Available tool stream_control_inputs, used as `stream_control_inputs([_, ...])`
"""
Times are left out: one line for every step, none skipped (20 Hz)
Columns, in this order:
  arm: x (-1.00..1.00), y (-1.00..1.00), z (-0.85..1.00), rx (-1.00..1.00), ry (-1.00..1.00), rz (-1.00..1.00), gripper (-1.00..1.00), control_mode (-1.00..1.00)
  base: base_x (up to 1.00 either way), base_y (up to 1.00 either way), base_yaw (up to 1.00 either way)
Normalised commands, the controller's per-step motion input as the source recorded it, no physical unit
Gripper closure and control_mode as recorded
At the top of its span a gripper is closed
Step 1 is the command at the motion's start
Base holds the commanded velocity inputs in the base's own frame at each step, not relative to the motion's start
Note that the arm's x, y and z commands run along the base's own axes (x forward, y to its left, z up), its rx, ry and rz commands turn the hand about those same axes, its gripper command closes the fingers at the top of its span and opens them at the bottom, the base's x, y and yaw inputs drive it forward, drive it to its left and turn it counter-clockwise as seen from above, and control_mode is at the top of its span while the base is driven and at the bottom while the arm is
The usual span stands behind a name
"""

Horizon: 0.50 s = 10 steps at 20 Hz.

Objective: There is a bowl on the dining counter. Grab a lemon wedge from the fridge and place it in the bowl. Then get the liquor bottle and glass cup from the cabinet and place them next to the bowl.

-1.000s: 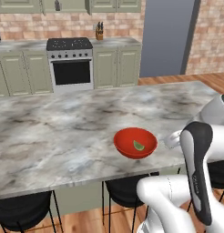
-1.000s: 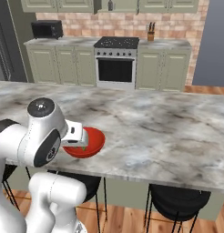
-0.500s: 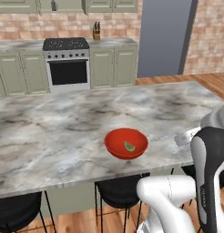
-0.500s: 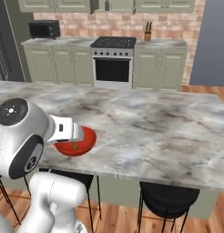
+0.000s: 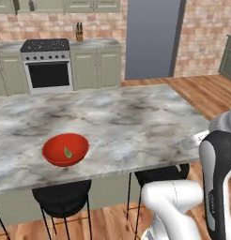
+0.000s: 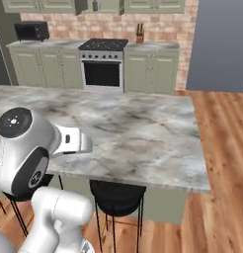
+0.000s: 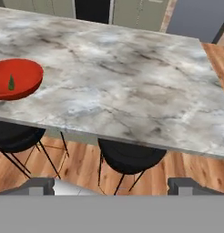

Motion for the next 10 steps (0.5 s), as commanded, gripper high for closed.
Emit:
stream_control_inputs([0.00, 0.00, 0.00, 0.00, 0.00, 0.00, -1.00, 1.00, -0.80, -1.00, 0.00])
stream_control_inputs([0.00, 0.00, 0.00, 0.00, 0.00, 0.00, -1.00, 1.00, -0.76, -1.00, 0.00])
stream_control_inputs([0.00, 0.00, 0.00, 0.00, 0.00, 0.00, -1.00, 1.00, -0.70, -1.00, 0.00])
stream_control_inputs([0.00, 0.00, 0.00, 0.00, 0.00, 0.00, -1.00, 1.00, -0.64, -1.00, 0.00])
stream_control_inputs([0.00, 0.00, 0.00, 0.00, 0.00, 0.00, -1.00, 1.00, -0.54, -1.00, 0.00])
stream_control_inputs([0.00, 0.00, 0.00, 0.00, 0.00, 0.00, -1.00, 1.00, -0.42, -1.00, 0.00])
stream_control_inputs([0.00, 0.00, 0.00, 0.00, 0.00, 0.00, -1.00, 1.00, -0.33, -1.00, 0.00])
stream_control_inputs([0.00, 0.00, 0.00, 0.00, 0.00, 0.00, -1.00, 1.00, -0.25, -1.00, 0.00])
stream_control_inputs([0.00, 0.00, 0.00, 0.00, 0.00, 0.00, -1.00, 1.00, -0.11, -1.00, 0.00])
stream_control_inputs([0.00, 0.00, 0.00, 0.00, 0.00, 0.00, -1.00, 1.00, -0.01, -1.00, 0.00])
